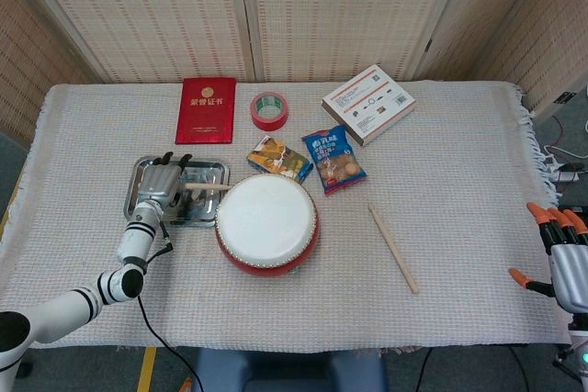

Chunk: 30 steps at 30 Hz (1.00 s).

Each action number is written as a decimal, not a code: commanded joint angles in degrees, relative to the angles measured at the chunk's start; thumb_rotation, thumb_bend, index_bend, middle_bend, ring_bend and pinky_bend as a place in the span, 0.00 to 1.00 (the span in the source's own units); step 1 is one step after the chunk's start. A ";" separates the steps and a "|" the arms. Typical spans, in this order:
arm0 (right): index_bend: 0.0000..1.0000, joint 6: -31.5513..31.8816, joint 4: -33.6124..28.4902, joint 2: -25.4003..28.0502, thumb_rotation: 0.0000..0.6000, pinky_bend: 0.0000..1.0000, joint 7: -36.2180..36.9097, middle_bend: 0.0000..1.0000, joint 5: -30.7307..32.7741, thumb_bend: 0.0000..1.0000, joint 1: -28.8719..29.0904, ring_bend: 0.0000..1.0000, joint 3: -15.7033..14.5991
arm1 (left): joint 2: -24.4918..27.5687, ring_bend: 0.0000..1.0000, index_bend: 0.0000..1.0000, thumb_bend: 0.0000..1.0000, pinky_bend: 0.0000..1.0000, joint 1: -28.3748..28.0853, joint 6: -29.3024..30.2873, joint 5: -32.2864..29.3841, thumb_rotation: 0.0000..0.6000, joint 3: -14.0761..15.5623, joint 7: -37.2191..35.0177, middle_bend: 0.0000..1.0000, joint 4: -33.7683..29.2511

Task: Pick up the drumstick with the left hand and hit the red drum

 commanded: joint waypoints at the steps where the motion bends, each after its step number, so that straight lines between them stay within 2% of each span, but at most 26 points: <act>1: 0.07 0.08 -0.07 0.02 1.00 0.09 -0.07 0.13 -0.06 0.09 -0.02 0.00 -0.01 | 0.40 0.00 0.02 0.31 0.08 -0.08 -0.23 -0.46 1.00 0.15 0.28 0.00 -0.55; 14: 0.07 0.33 -0.24 0.07 1.00 0.09 -0.28 0.13 -0.02 0.09 -0.17 0.00 0.03 | 1.78 0.00 0.00 0.22 0.03 -0.42 -1.83 -2.29 1.00 0.11 -0.96 0.00 -2.11; 19: 0.07 0.33 -0.09 0.02 1.00 0.09 -0.06 0.13 0.06 0.09 -0.23 0.00 0.03 | 2.57 0.00 0.00 0.21 0.02 -0.66 -2.06 -2.77 1.00 0.38 -0.96 0.00 -2.97; 30: 0.07 0.65 0.00 0.34 1.00 0.09 0.32 0.13 -0.17 0.09 -0.26 0.00 0.17 | 7.16 0.00 0.00 0.21 0.03 1.73 1.32 -2.47 1.00 -1.84 -6.45 0.00 -10.24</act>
